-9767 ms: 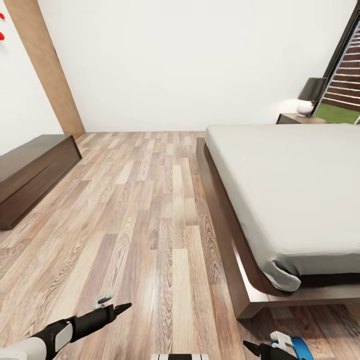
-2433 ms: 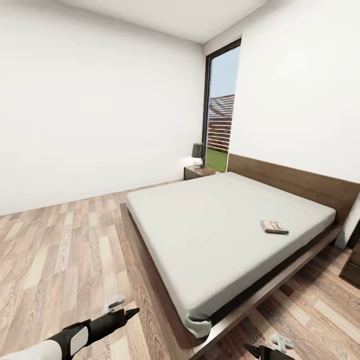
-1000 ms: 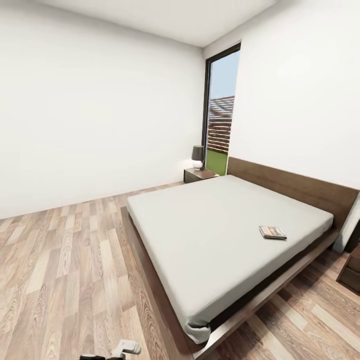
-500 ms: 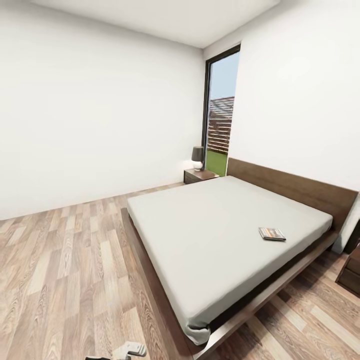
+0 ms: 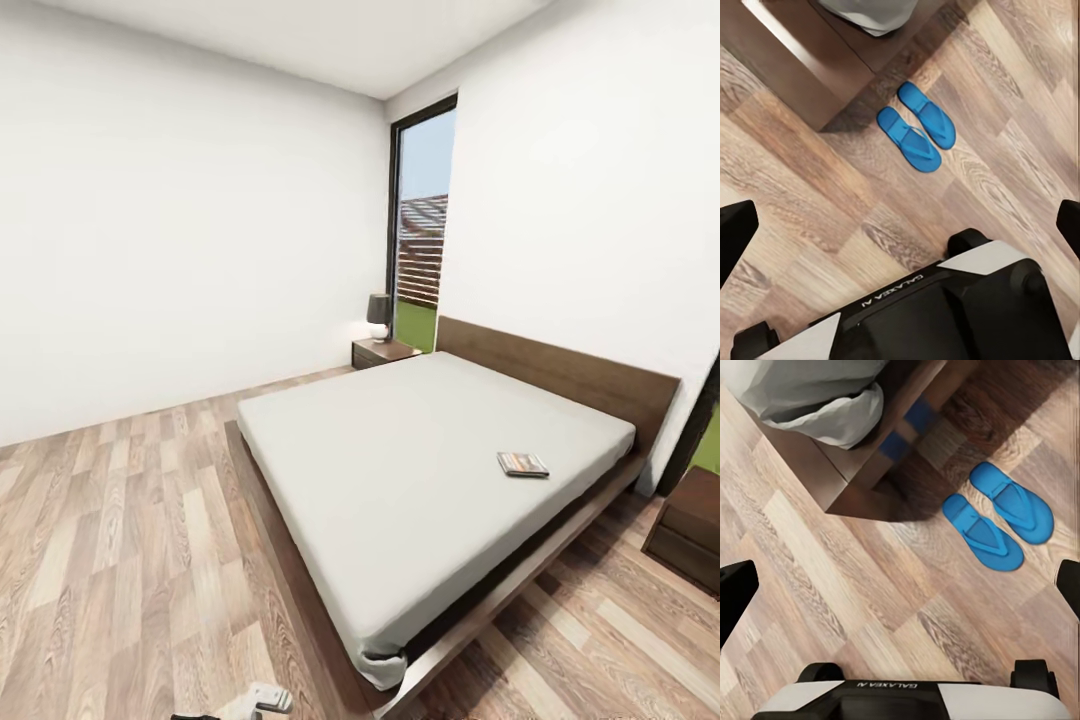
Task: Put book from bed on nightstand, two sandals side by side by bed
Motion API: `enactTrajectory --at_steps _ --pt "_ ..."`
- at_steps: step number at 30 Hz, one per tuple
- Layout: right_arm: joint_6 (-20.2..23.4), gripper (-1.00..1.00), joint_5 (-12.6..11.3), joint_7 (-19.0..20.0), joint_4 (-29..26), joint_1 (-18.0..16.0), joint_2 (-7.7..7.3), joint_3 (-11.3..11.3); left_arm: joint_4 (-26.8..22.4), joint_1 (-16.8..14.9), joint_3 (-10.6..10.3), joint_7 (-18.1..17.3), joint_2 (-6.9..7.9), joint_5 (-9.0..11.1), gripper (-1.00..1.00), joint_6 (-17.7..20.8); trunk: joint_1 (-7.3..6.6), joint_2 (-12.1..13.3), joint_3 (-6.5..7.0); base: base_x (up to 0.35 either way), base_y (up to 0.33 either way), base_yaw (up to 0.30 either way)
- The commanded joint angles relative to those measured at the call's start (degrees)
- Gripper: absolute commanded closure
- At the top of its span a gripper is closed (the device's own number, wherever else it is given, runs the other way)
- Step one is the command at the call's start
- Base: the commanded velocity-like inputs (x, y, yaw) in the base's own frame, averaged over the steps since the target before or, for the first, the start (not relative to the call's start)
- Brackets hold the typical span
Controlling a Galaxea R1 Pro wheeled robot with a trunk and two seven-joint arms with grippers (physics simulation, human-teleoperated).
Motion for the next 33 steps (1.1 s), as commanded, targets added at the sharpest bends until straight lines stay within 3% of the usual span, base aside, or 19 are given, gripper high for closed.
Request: enactTrajectory --at_steps 1,33 --pt "0.0 -1.00 -0.6 0.3 0.2 -0.1 0.01 0.5 -0.1 0.0 -0.3 -0.2 0.03 0.4 -1.00 0.4 -0.22 0.4 0.11 0.000 0.000 -0.267" --pt "0.0 -1.00 -0.6 0.4 0.2 -0.1 0.01 0.5 -0.1 0.0 -0.2 -0.3 0.04 0.7 -1.00 0.3 -0.66 1.2 0.46 0.000 0.000 -0.280"
